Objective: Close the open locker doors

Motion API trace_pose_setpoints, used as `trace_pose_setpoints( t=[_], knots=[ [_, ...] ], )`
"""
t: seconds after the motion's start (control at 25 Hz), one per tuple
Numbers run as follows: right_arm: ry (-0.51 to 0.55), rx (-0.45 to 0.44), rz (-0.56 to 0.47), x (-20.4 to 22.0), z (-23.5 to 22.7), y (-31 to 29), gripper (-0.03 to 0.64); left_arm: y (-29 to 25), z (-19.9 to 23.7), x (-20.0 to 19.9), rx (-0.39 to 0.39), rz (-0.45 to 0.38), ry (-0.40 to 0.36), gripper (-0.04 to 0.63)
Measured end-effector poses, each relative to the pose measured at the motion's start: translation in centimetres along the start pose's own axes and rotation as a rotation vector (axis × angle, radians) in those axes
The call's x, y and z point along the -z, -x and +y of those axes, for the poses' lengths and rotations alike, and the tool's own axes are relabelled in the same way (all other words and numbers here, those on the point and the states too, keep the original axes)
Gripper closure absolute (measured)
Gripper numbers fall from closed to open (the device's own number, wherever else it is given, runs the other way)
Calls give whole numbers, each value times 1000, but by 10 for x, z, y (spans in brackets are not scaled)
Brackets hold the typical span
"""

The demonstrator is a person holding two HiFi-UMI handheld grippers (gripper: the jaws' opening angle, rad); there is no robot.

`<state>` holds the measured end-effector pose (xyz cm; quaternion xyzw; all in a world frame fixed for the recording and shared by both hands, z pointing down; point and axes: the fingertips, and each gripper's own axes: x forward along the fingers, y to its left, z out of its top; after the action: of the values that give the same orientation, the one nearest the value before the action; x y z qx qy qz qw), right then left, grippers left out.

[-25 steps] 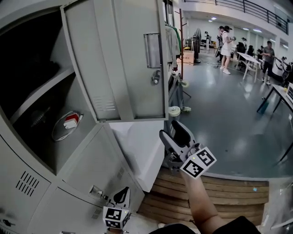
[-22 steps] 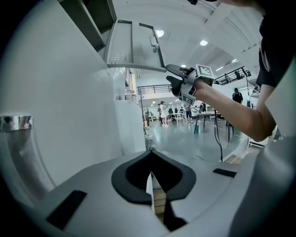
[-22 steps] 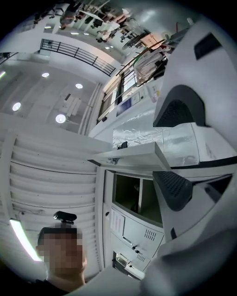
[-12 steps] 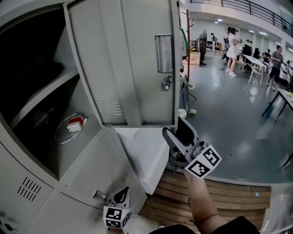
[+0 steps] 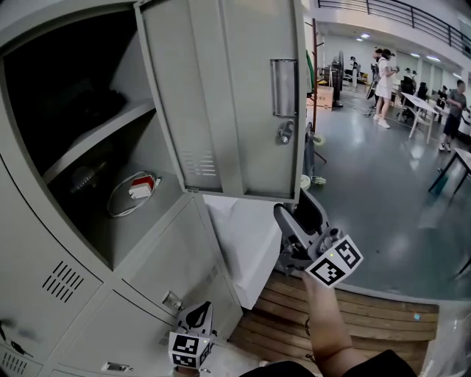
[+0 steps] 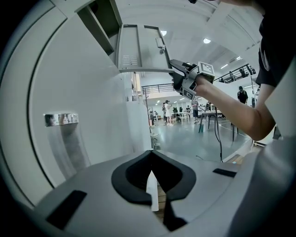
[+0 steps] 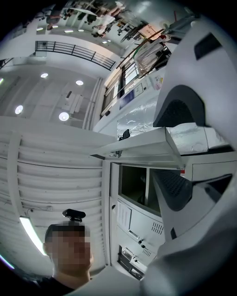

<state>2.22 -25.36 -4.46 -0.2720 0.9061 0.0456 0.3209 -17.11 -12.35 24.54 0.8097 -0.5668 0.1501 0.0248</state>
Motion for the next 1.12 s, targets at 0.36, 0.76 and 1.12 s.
trace_pose_setpoints(
  t=[0.36, 0.76, 1.12],
  knots=[
    [8, -10, 2, -3, 40, 16, 314, 42, -8, 17, -12, 4, -13, 578],
    [0, -55, 21, 1, 95, 23, 316, 85, -16, 30, -30, 22, 3, 578],
    [-9, -99, 44, 13, 147, 26, 314, 131, -12, 47, -82, 21, 25, 578]
  ],
)
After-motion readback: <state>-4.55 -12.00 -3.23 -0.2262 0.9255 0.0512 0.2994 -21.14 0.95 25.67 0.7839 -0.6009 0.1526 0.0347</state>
